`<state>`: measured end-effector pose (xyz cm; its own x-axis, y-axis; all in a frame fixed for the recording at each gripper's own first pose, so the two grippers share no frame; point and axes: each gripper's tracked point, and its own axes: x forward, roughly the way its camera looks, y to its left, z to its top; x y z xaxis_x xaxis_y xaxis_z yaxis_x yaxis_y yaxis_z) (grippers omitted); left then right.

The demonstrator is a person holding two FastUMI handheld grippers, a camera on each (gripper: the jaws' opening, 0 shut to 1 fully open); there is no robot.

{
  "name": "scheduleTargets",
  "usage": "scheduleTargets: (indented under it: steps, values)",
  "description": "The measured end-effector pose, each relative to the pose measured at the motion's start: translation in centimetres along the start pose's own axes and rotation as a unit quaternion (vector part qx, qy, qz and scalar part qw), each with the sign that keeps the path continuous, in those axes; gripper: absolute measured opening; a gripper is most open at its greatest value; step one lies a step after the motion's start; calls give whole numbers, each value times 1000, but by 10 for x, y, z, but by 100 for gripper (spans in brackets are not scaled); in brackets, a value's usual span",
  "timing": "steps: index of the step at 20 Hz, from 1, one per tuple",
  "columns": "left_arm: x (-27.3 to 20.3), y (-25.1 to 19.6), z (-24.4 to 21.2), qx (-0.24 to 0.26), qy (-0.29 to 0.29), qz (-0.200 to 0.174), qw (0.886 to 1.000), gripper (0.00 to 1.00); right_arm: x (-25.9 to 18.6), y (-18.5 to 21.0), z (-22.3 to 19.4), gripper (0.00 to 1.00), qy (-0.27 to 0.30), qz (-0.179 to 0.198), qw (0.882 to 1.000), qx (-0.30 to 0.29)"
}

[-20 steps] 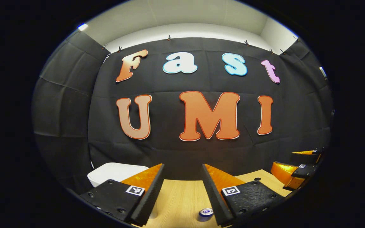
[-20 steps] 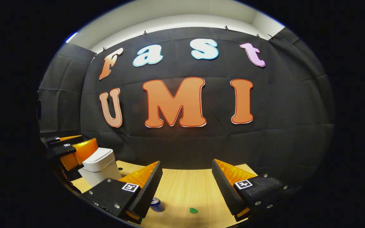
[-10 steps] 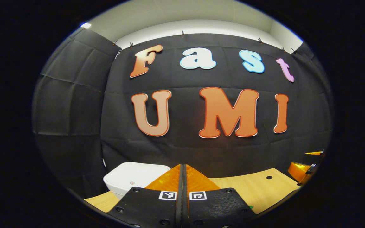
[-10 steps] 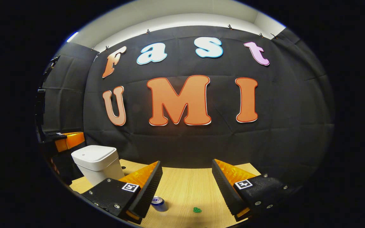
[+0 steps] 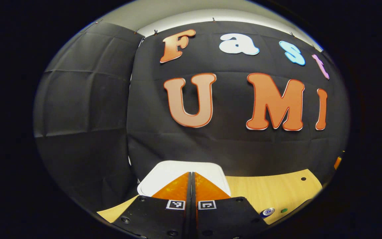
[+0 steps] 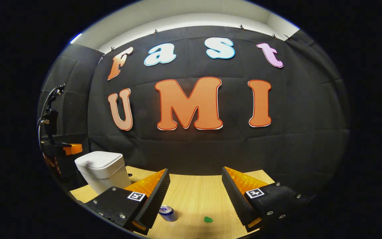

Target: Press the lid of the desktop garbage bin to open it, pick up the crumpled paper on the desktop and throw it into the bin, then pick up the pop can on the desktop and drop it into the bin, and finally close the garbage bin lid.

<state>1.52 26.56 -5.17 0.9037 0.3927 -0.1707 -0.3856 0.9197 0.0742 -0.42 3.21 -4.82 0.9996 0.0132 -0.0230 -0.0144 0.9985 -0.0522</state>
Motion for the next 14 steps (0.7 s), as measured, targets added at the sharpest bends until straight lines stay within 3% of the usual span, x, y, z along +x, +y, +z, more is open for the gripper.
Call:
scheduleTargets:
  steps: [6,7,14]
  values:
    - [26,11,-44,-26,58,7,998,0,-3,-5,-5,94,7,-11,1000,-5]
    - [28,12,-39,-28,44,5,999,0,-5,-8,-8,94,10,-14,1000,-6]
    - [31,10,-48,9,76,28,997,0,-8,-11,-18,94,26,-19,999,-7]
